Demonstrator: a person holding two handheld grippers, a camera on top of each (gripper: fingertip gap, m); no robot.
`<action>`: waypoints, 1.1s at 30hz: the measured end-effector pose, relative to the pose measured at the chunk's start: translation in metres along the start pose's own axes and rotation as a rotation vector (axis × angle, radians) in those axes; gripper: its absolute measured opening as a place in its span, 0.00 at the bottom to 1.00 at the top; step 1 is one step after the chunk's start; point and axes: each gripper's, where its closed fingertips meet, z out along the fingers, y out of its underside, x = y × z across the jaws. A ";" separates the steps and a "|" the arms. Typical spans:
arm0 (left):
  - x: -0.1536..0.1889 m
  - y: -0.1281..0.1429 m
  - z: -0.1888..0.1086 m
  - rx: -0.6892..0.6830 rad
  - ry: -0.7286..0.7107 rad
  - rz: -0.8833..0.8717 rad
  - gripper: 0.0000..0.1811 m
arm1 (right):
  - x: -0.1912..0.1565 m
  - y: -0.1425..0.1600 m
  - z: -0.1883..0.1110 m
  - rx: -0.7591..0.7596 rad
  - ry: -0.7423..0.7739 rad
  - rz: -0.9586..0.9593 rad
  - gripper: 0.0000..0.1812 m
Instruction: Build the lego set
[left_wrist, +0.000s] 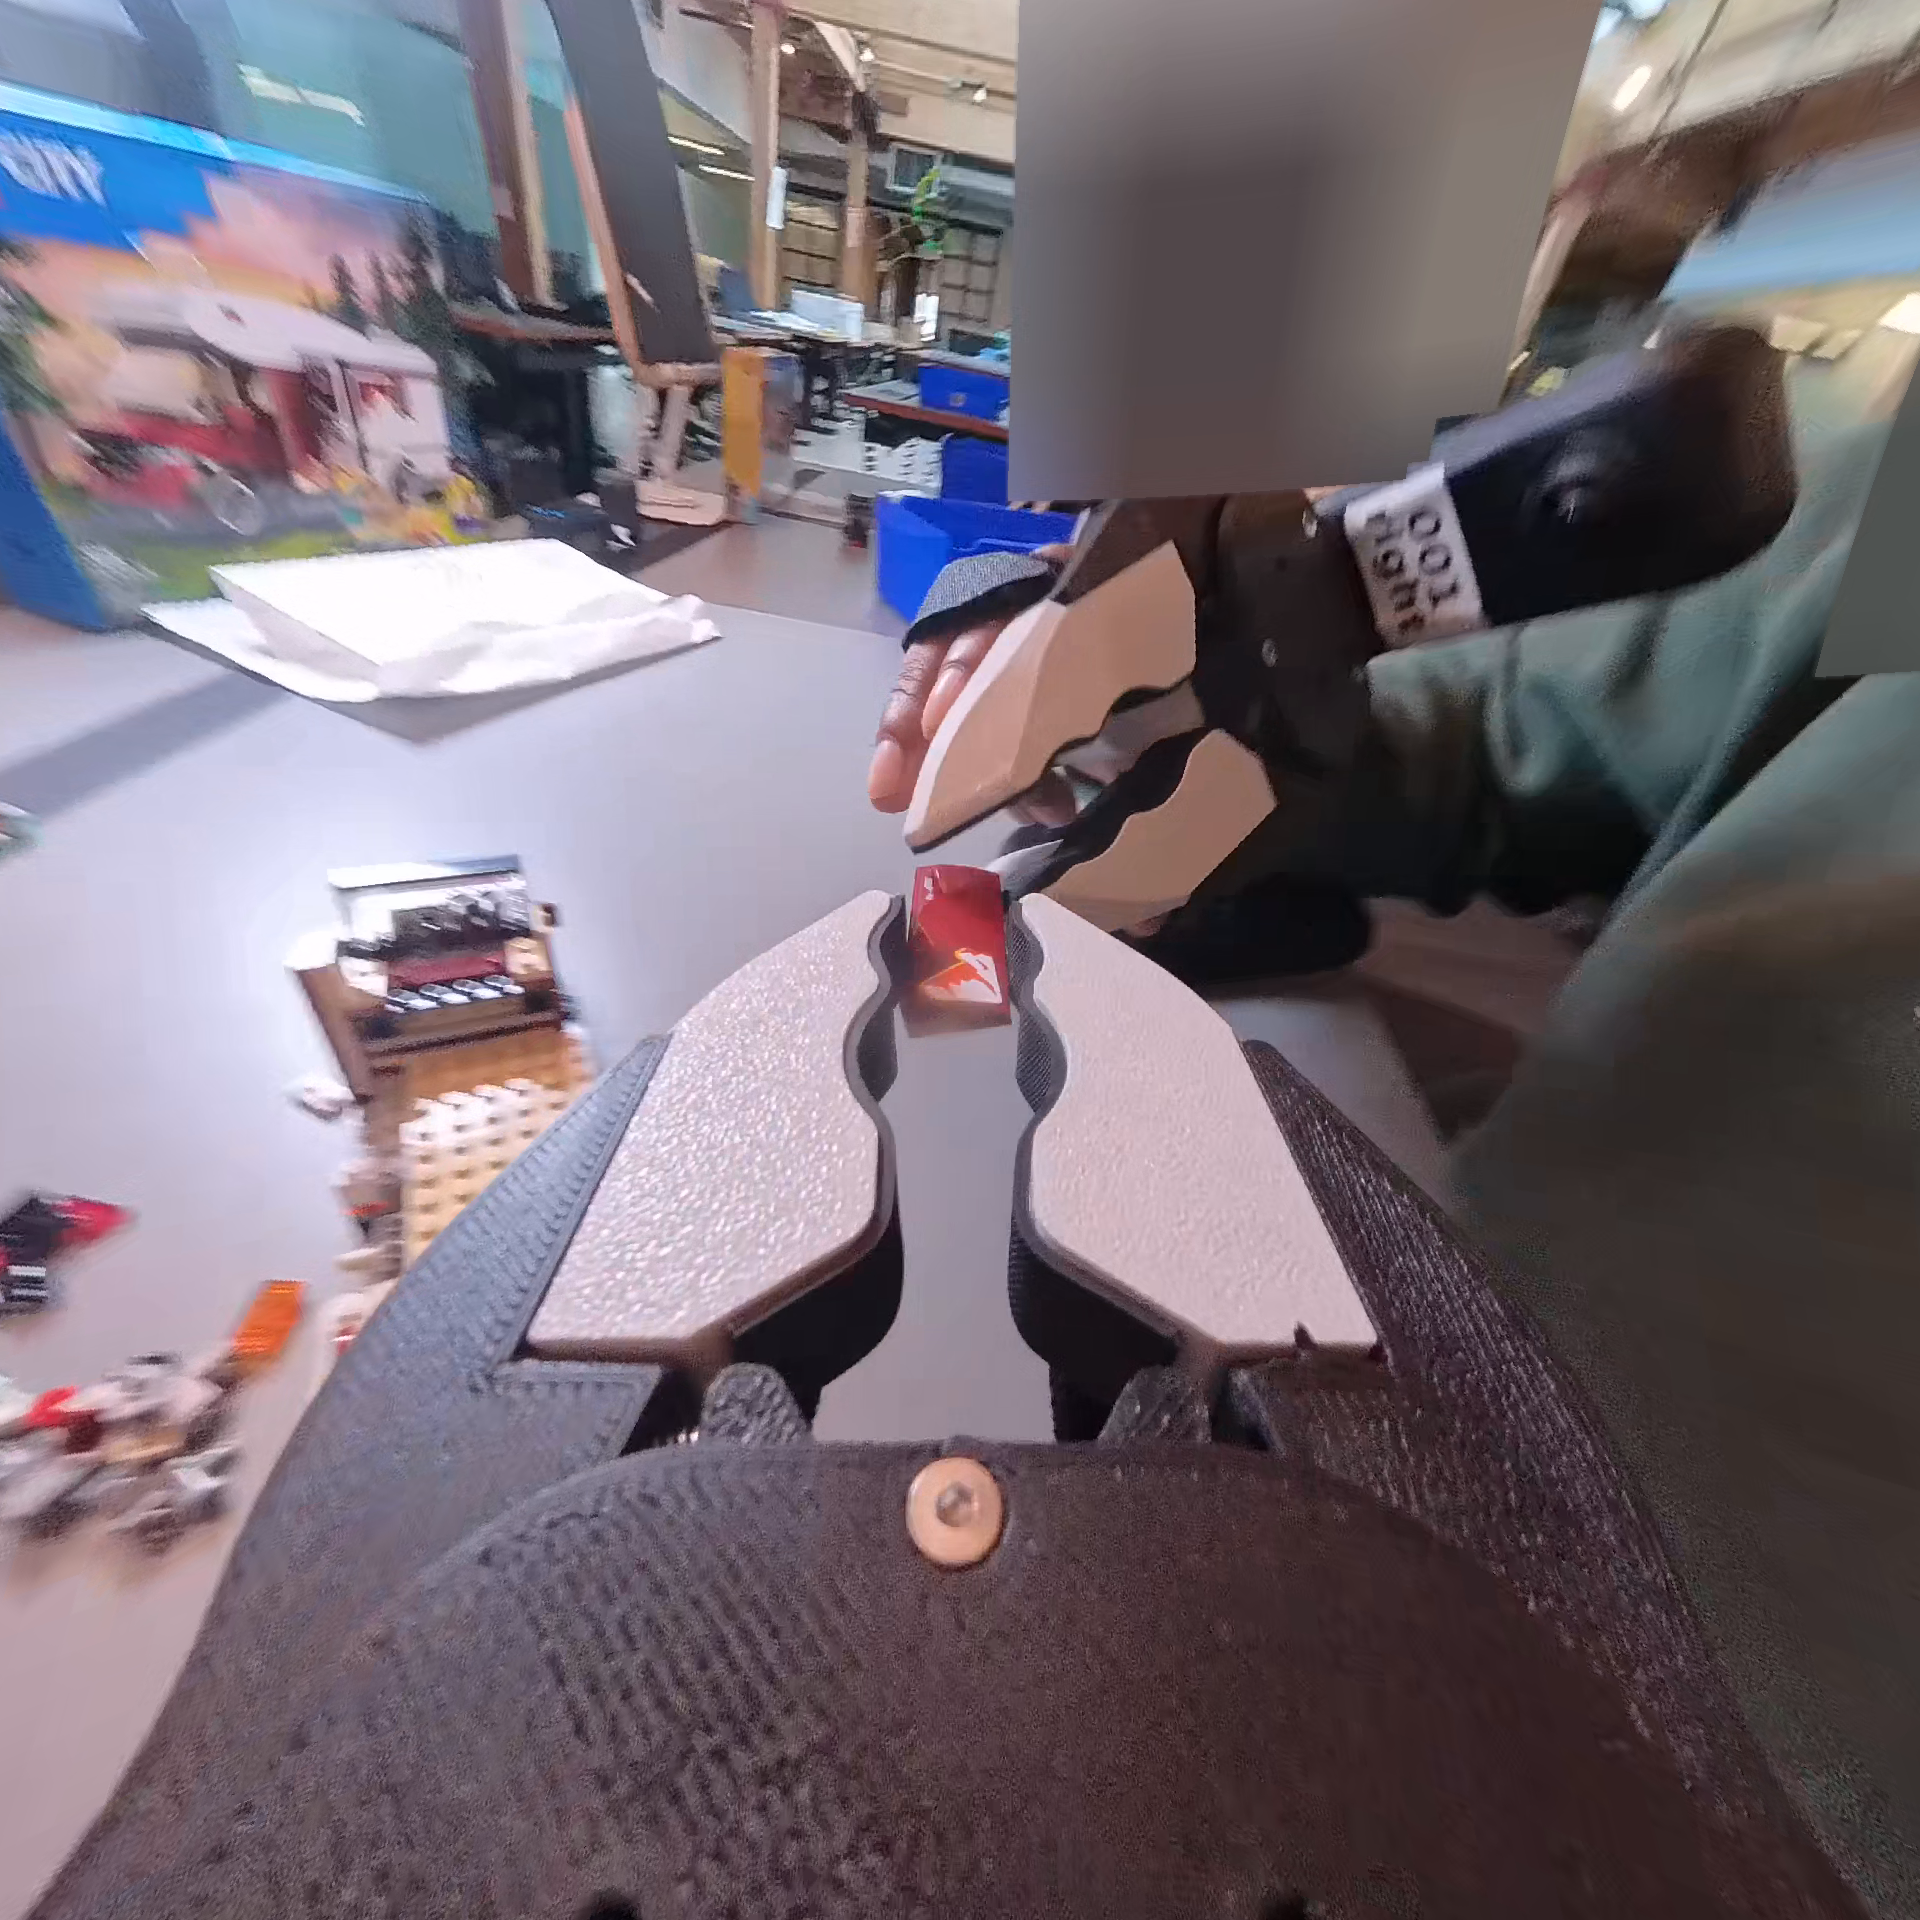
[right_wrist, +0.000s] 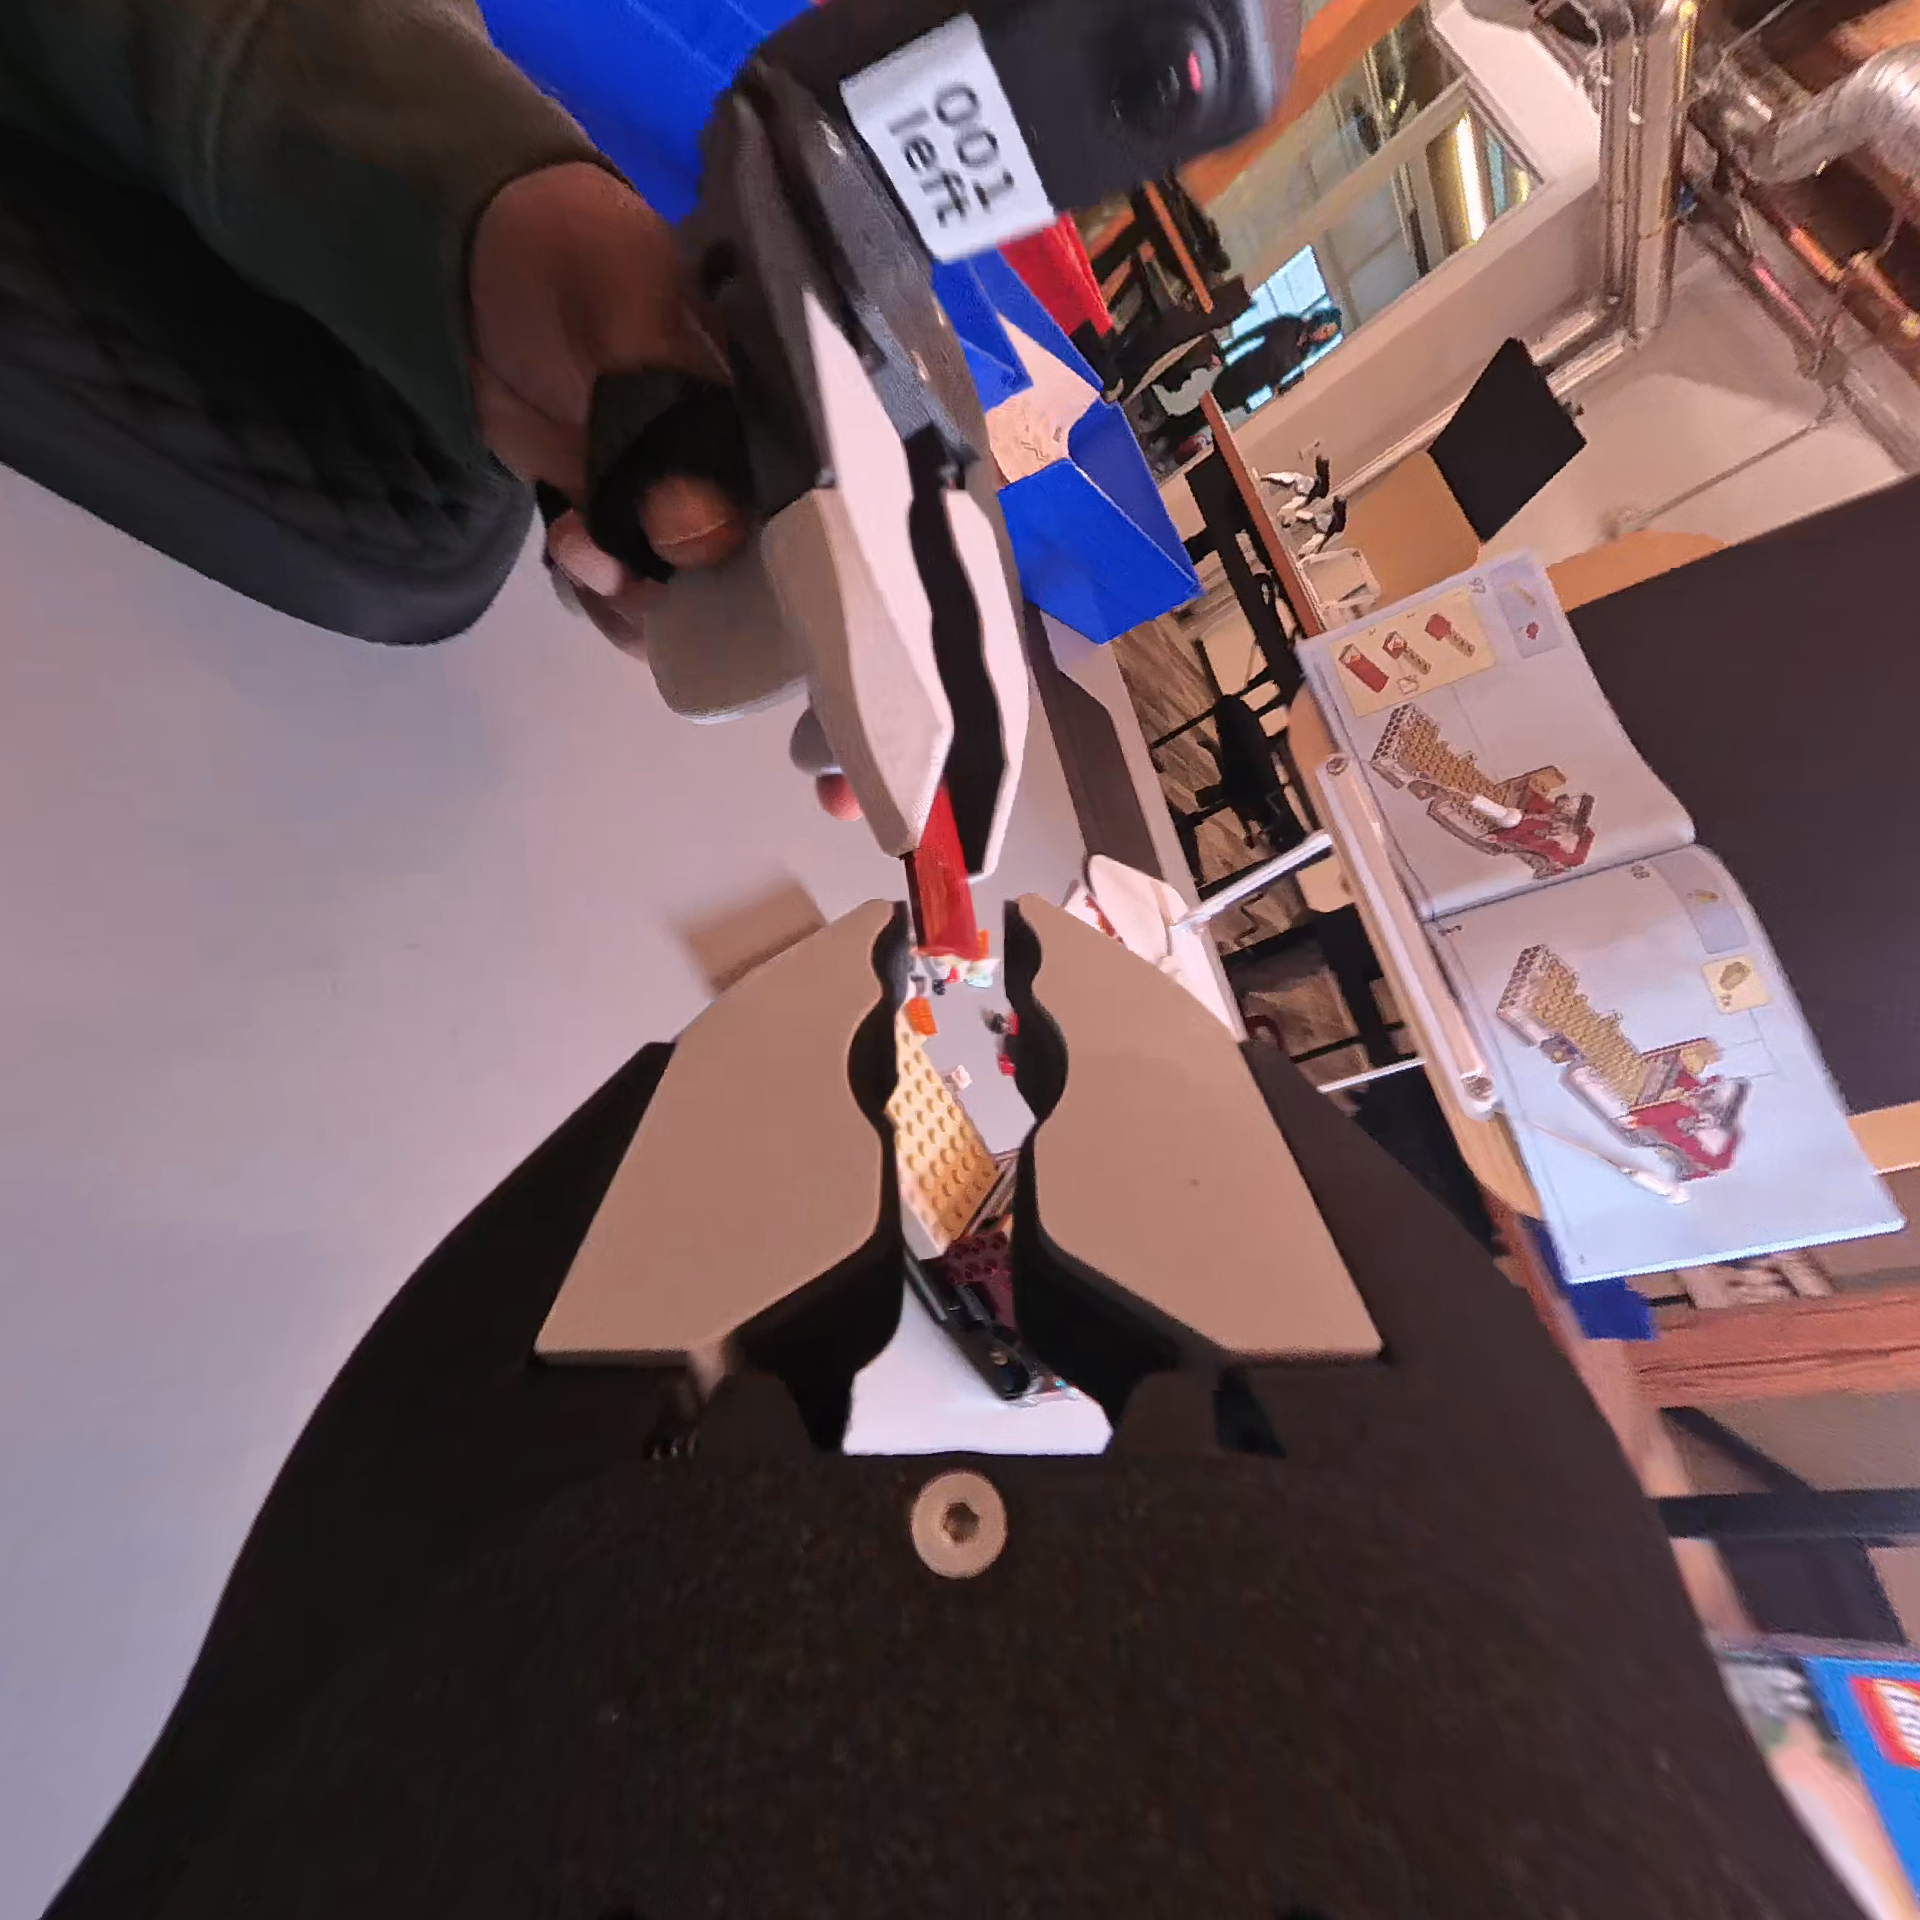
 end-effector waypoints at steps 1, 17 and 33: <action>-0.002 0.000 -0.001 -0.010 -0.038 0.076 0.10 | 0.001 0.001 0.000 0.005 -0.013 0.045 0.11; 0.003 -0.005 0.002 -0.092 -0.380 0.870 0.10 | -0.001 -0.006 -0.001 0.317 -0.578 1.403 0.06; 0.000 0.038 0.019 -0.191 -0.093 0.364 0.07 | -0.015 0.013 -0.024 0.013 -0.577 0.564 0.03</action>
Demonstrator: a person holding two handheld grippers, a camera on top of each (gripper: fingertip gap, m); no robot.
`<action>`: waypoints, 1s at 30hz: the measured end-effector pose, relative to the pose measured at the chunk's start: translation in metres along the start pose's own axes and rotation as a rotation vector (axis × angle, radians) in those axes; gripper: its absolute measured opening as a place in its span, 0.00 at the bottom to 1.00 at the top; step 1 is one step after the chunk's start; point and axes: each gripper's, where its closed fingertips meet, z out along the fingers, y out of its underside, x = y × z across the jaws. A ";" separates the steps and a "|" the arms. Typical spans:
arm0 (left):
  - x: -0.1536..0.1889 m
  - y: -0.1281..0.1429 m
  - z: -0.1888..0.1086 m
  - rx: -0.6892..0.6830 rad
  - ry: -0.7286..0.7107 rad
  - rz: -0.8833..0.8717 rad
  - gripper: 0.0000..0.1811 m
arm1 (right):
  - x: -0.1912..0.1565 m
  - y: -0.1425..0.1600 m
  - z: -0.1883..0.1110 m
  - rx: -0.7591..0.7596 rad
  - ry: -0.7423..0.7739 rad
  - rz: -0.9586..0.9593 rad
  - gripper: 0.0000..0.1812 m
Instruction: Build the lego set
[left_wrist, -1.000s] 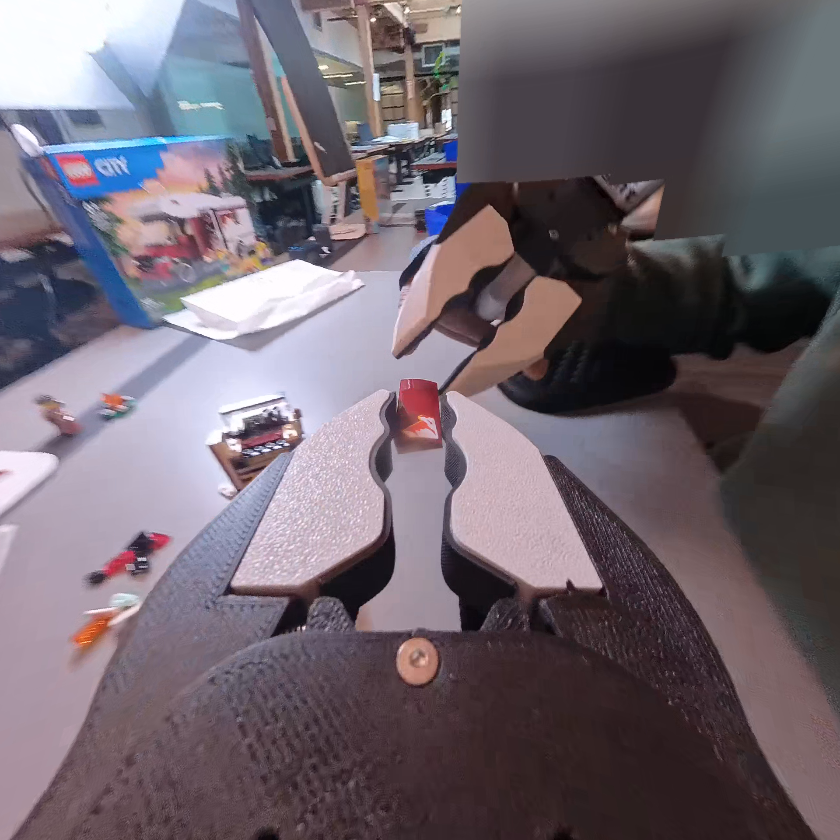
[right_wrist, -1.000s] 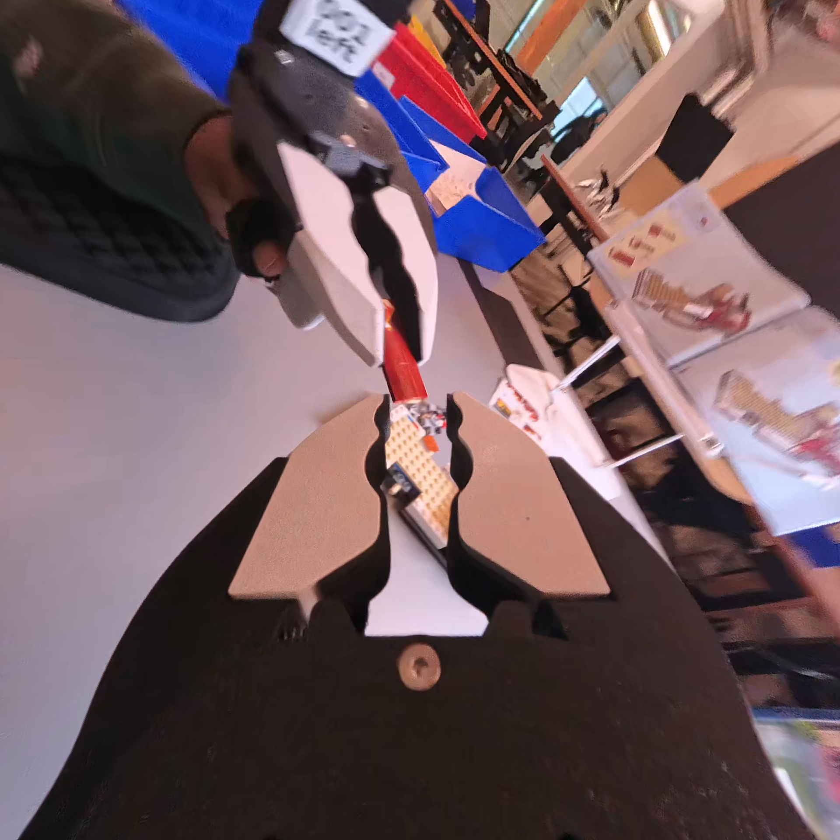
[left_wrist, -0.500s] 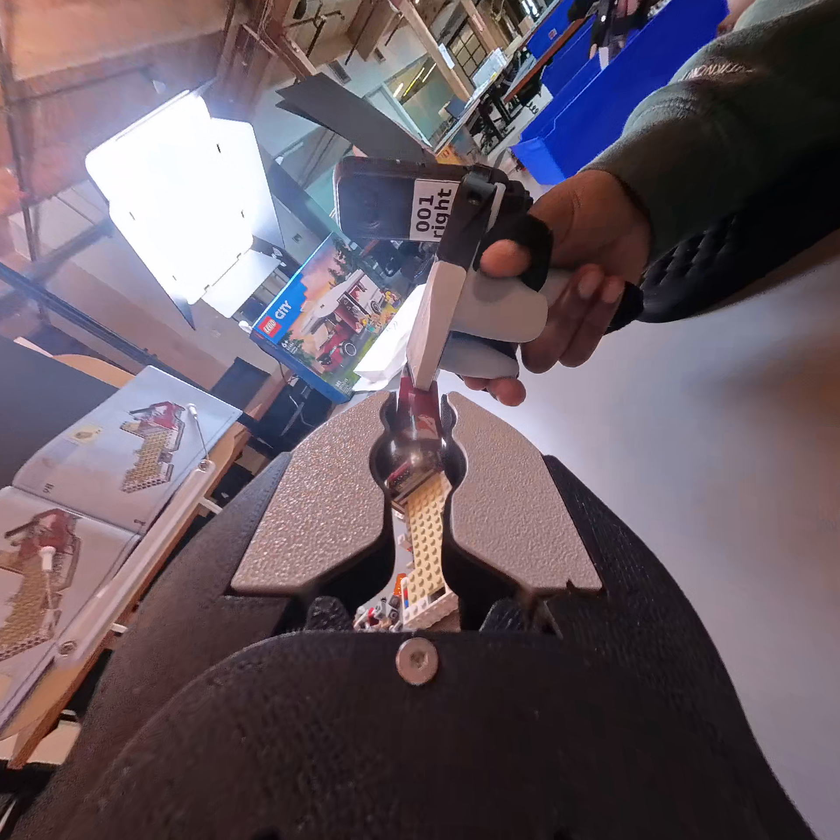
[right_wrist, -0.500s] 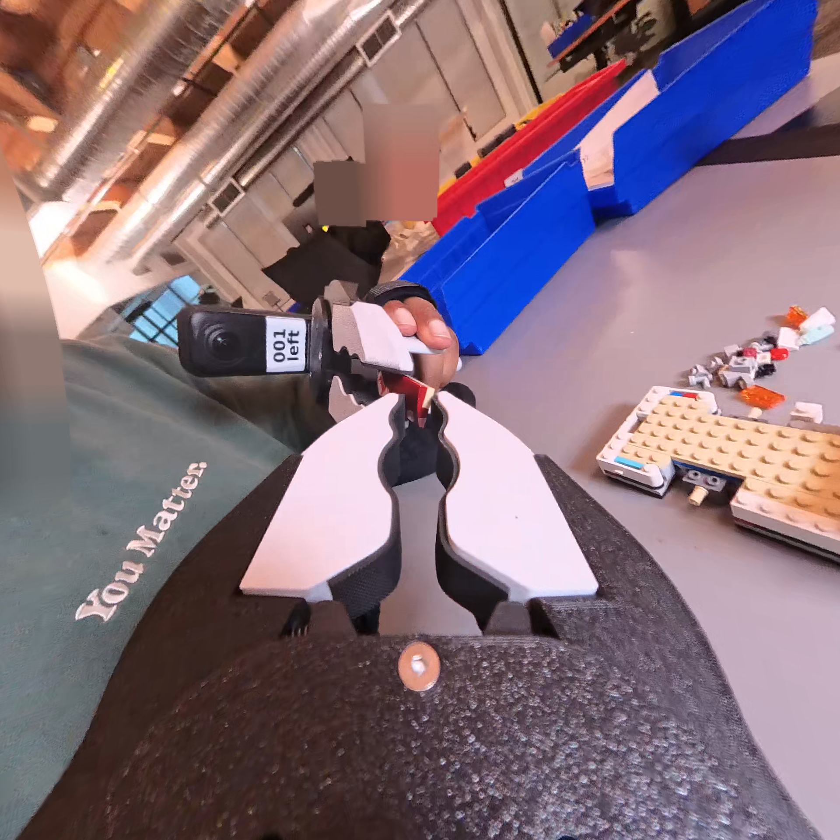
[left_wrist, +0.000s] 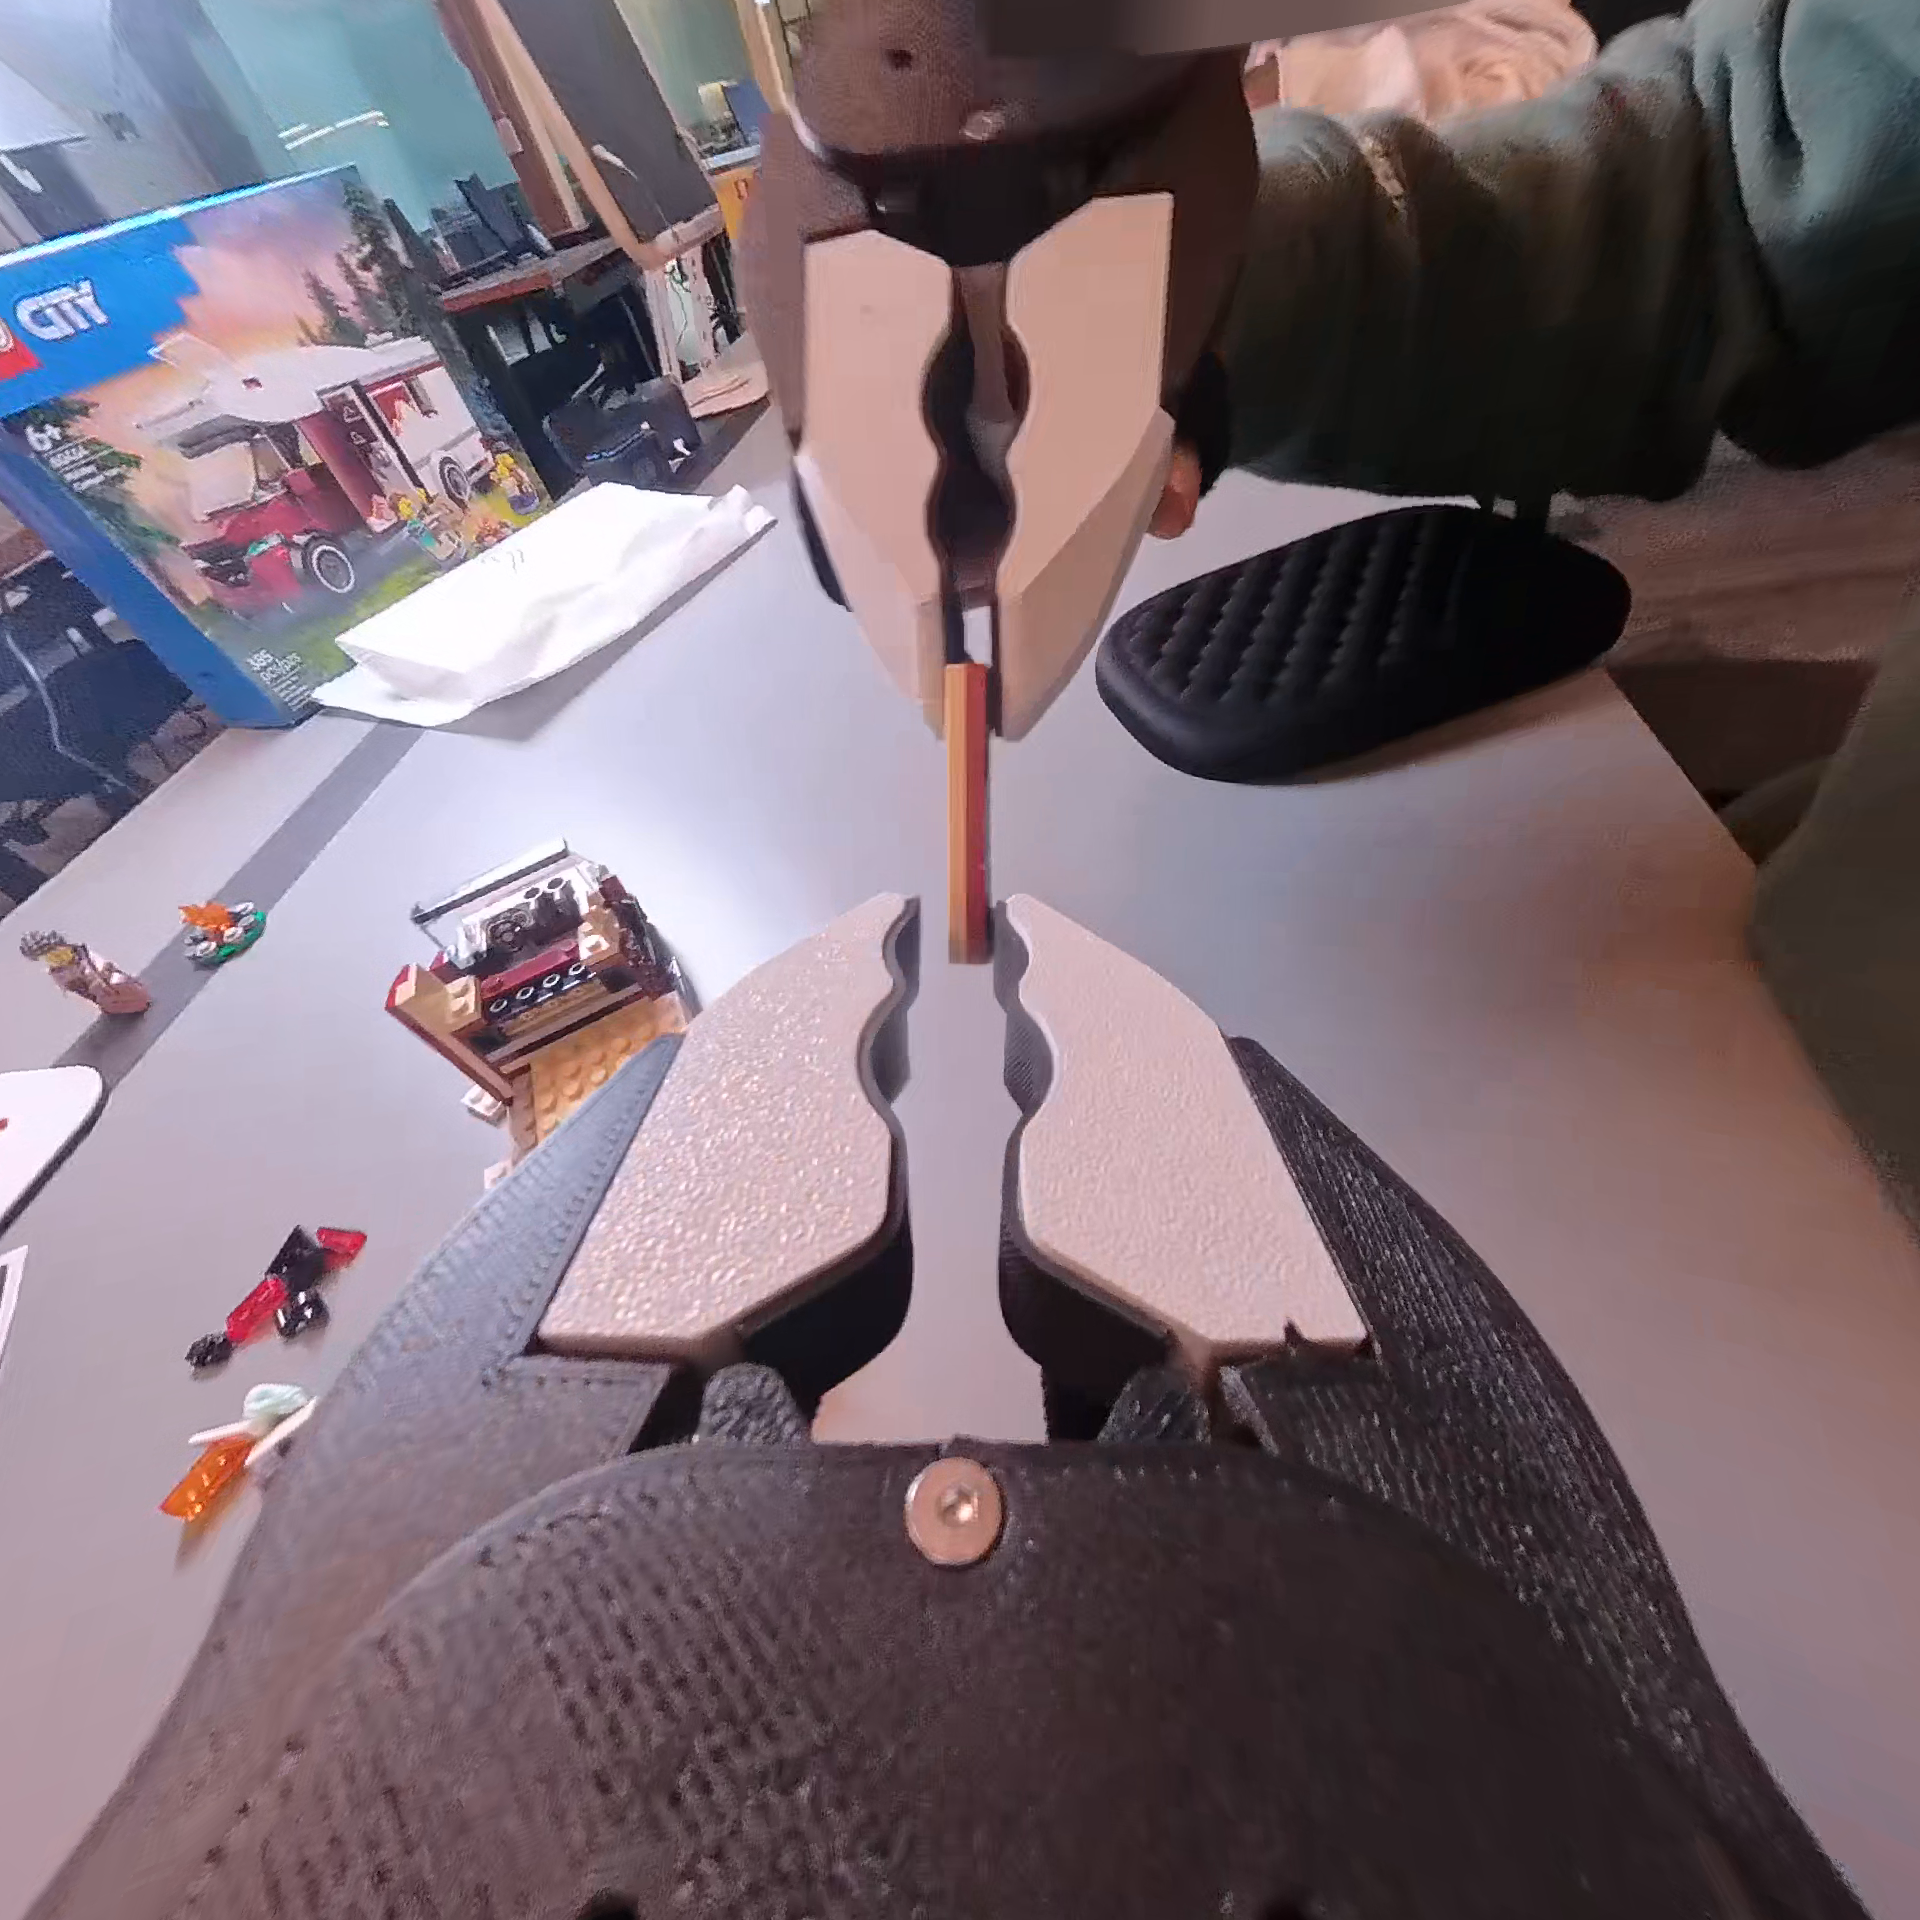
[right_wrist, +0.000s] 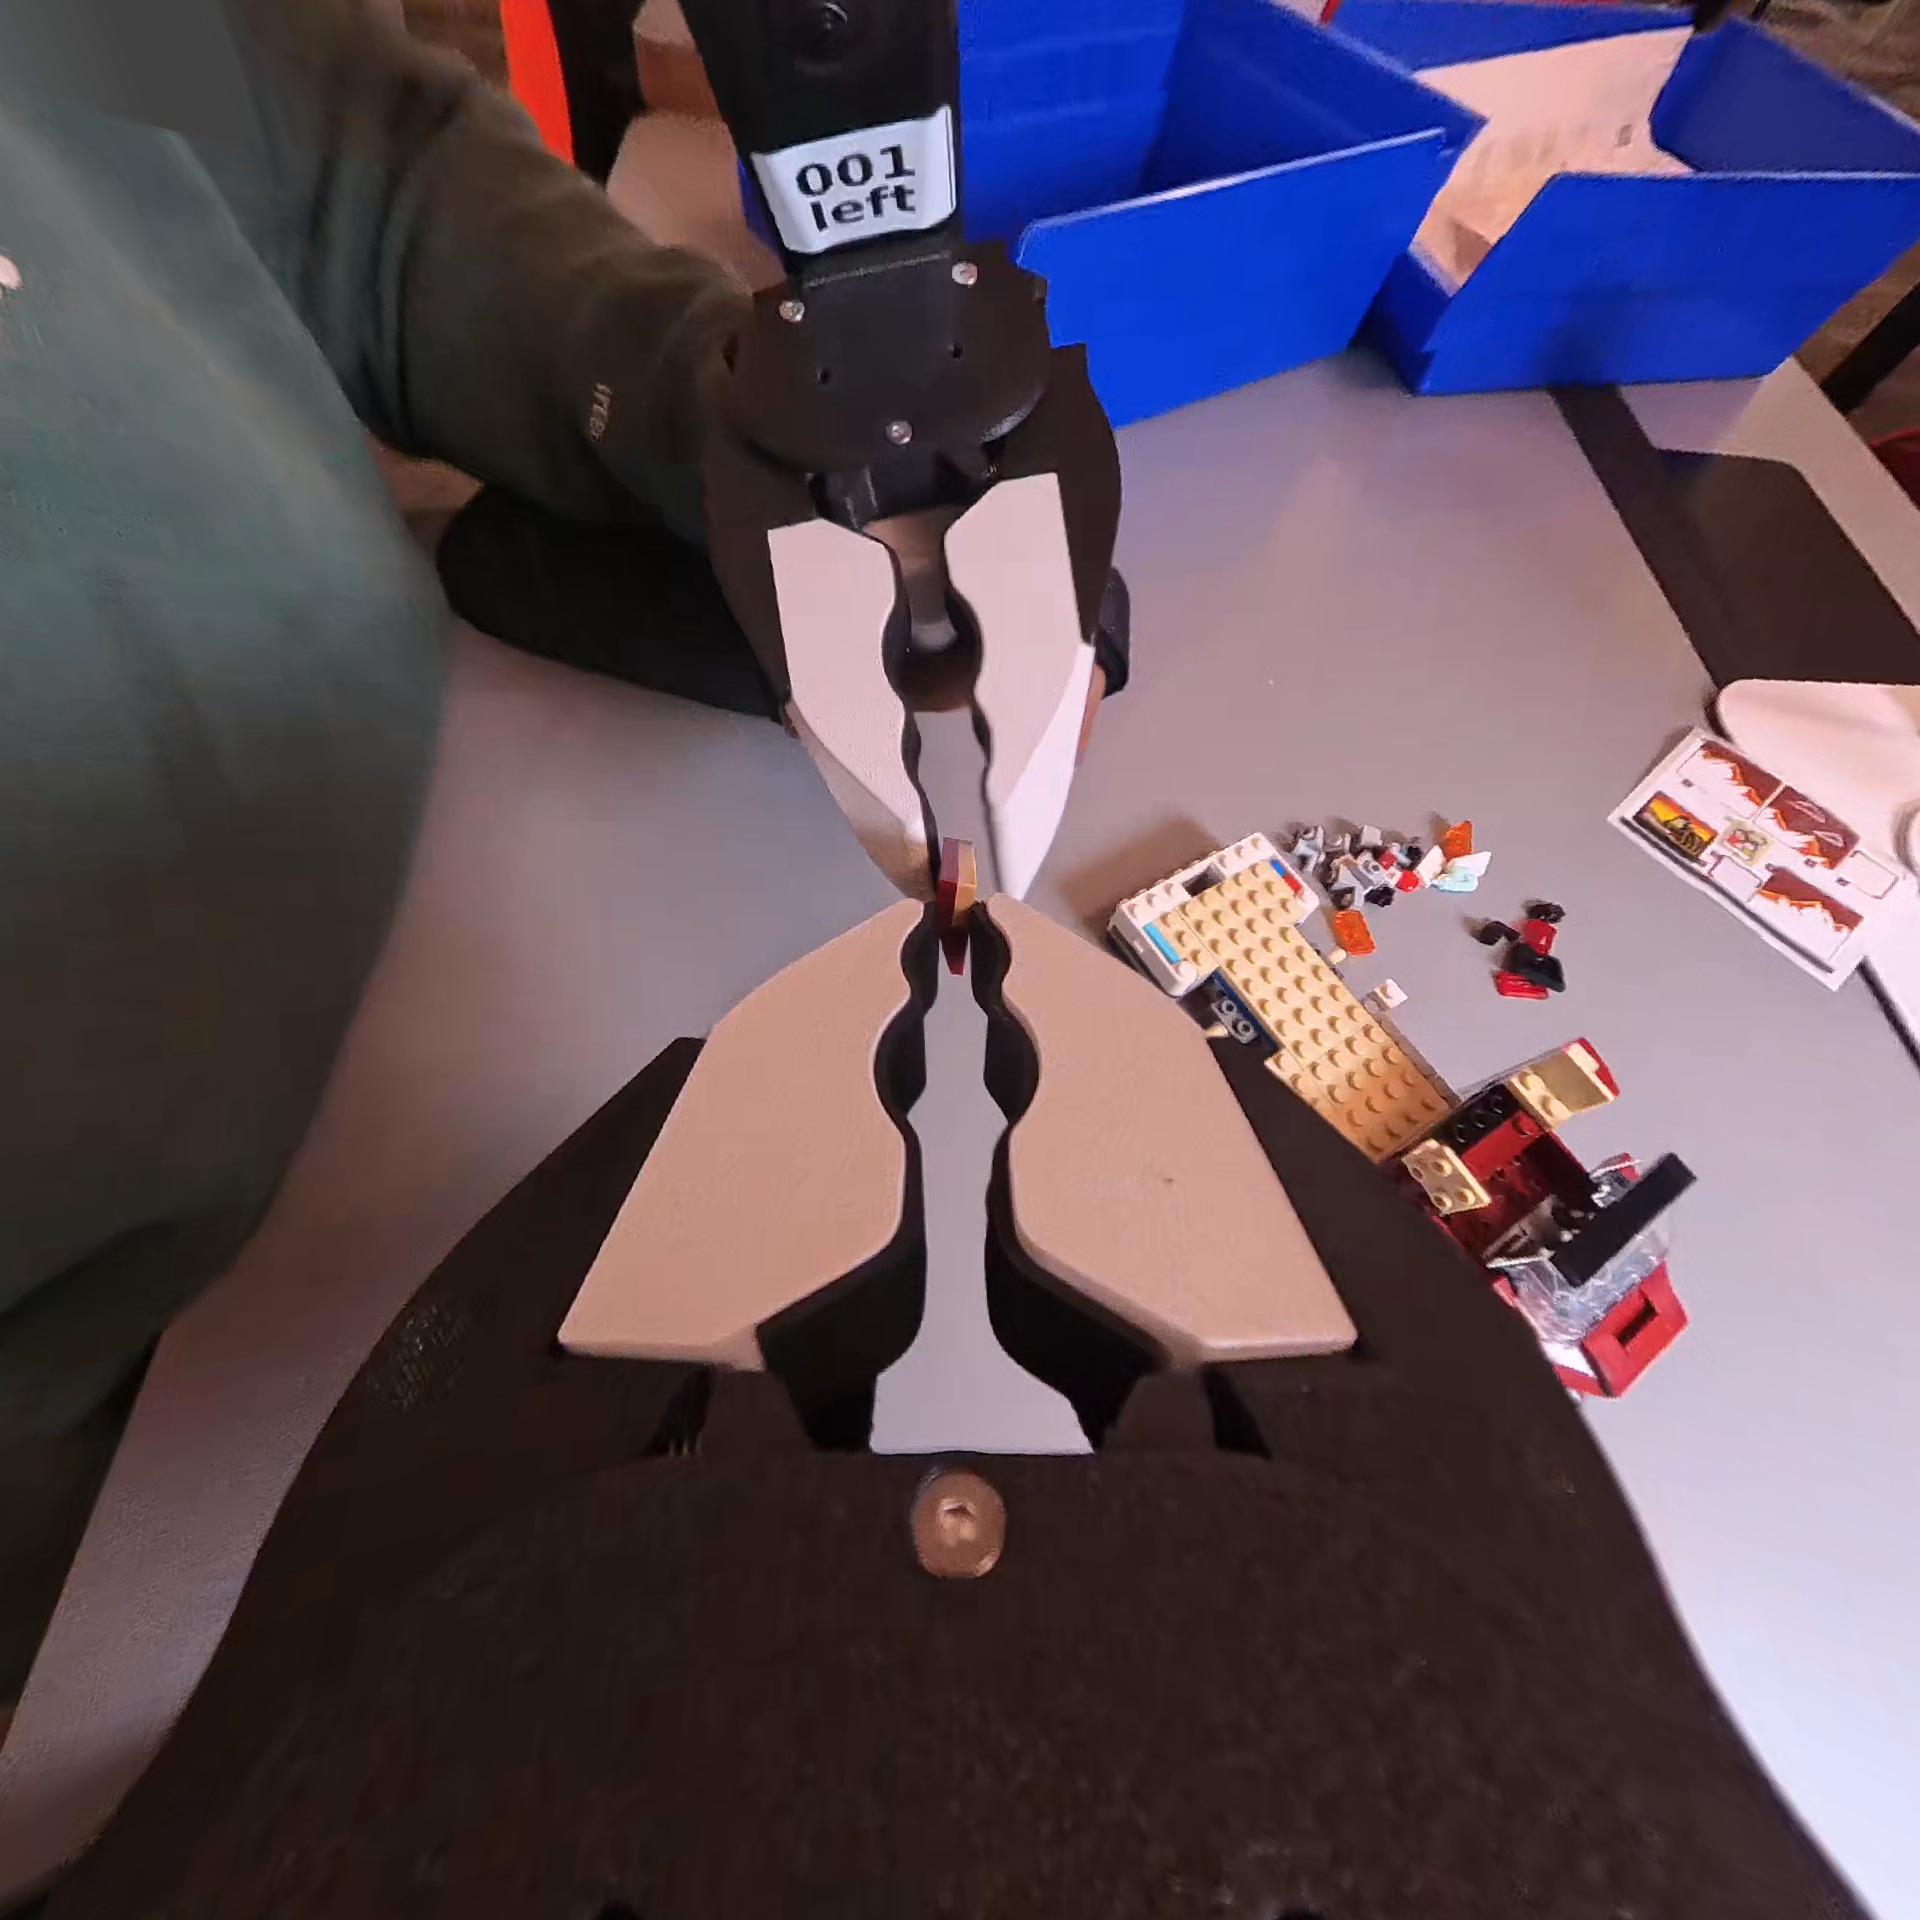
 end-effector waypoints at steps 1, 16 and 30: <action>0.002 0.001 0.003 -0.008 0.006 0.011 0.04 | 0.000 0.001 0.001 -0.023 -0.004 -0.019 0.03; -0.028 -0.013 0.005 0.102 -0.157 -0.066 0.04 | 0.036 -0.008 -0.003 0.198 0.143 0.209 0.11; -0.067 0.044 0.020 -0.267 -0.238 -0.091 0.24 | 0.064 0.022 -0.027 -0.006 0.112 0.078 0.03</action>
